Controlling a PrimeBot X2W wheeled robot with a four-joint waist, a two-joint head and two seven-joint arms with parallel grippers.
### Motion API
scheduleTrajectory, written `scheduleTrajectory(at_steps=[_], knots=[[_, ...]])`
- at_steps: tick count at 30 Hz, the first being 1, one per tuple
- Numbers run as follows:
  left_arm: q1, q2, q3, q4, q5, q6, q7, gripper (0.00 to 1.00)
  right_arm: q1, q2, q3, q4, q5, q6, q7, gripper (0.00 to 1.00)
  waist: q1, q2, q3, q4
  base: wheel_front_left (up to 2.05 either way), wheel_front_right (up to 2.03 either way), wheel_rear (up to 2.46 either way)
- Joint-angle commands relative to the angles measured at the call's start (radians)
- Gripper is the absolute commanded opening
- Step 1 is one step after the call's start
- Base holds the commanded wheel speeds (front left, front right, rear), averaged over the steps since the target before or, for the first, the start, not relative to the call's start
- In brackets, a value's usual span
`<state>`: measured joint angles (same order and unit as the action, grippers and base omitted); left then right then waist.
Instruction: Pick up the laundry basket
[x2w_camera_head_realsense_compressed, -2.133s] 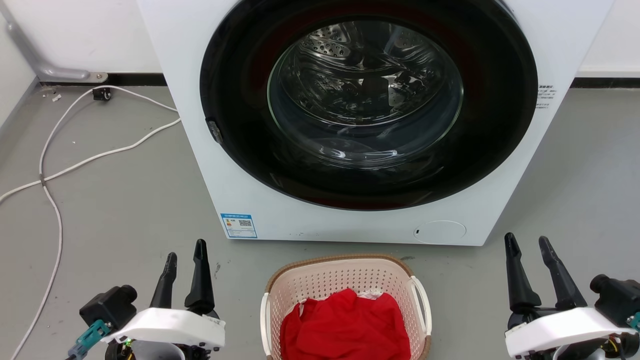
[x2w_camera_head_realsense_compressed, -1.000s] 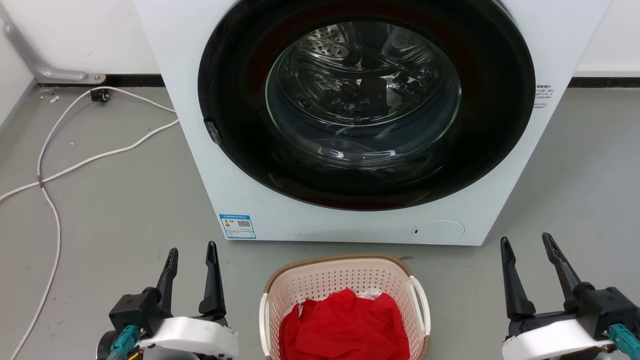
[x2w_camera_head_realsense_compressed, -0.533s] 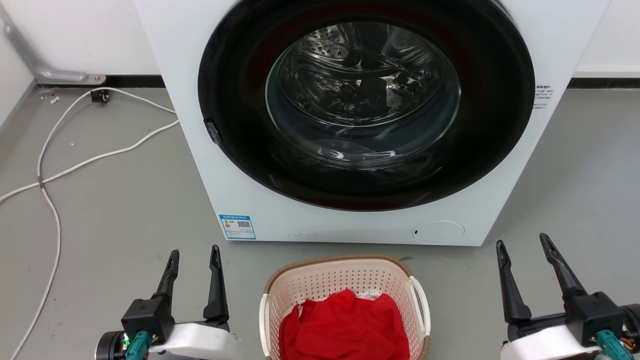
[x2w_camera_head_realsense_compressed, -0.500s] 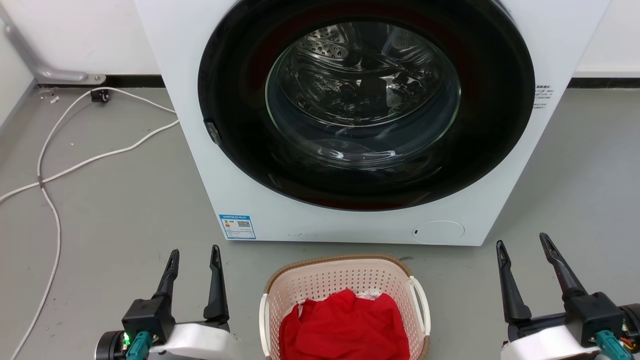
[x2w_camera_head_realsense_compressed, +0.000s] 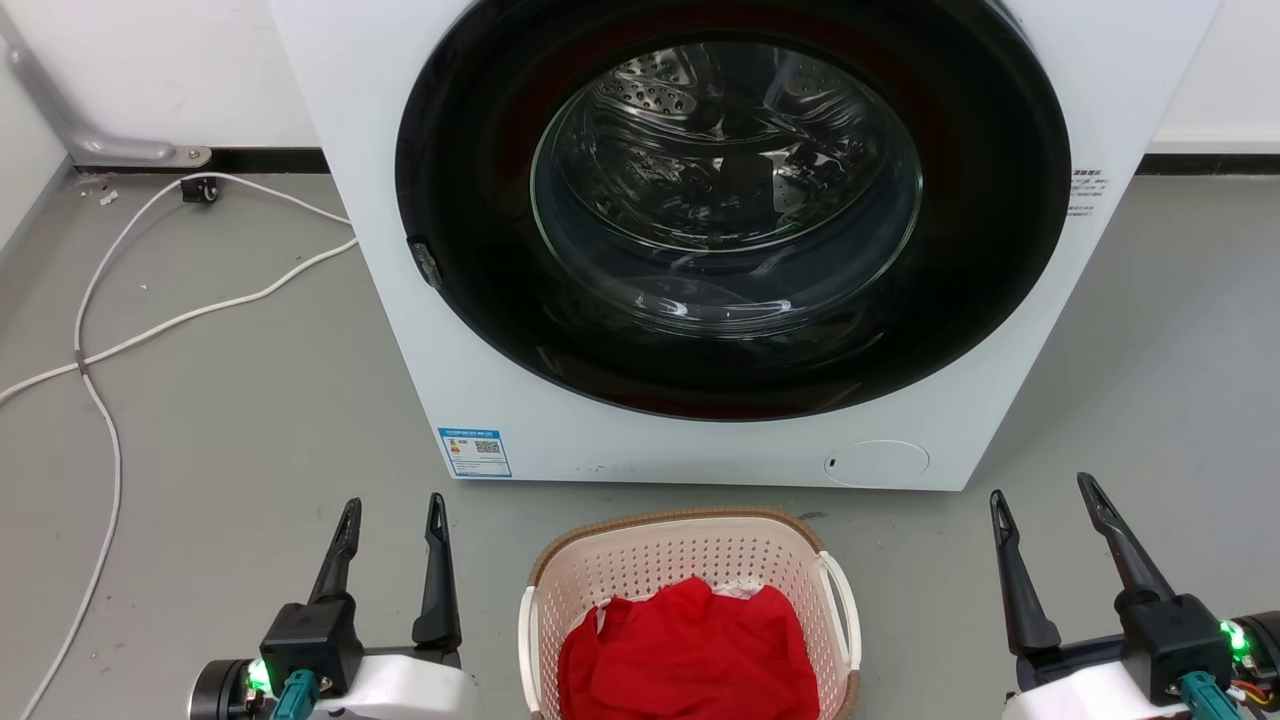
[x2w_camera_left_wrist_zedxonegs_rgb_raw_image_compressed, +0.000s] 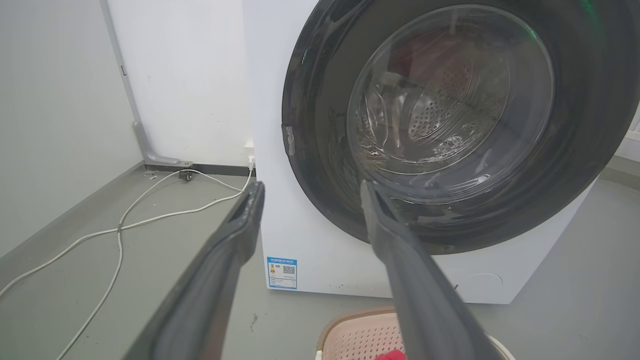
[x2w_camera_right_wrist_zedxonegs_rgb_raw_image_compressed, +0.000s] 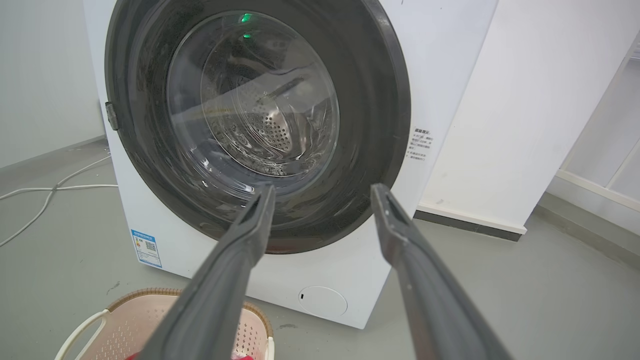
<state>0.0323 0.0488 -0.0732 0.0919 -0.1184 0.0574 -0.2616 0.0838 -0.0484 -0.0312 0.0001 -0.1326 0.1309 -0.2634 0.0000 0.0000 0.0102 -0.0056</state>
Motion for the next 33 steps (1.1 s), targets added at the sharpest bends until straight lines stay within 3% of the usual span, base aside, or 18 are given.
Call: scheduleTrajectory(at_steps=[1, 33], knots=[[0.007, 0.003, 0.002, 0.0, 0.004, 0.006, -0.005, 1.0, 0.01, -0.003, -0.001, 0.004, 0.005, 0.0, -0.002, 1.0, 0.0, 0.0, 0.0, 0.0, 0.0, 0.0, 0.0], [-0.001, 0.003, 0.005, 0.012, 0.001, 0.006, -0.004, 1.0, -0.001, -0.003, 0.002, 0.023, 0.04, 0.0, -0.002, 1.0, 0.0, 0.0, 0.015, -0.003, 0.0, 0.0, 0.0]])
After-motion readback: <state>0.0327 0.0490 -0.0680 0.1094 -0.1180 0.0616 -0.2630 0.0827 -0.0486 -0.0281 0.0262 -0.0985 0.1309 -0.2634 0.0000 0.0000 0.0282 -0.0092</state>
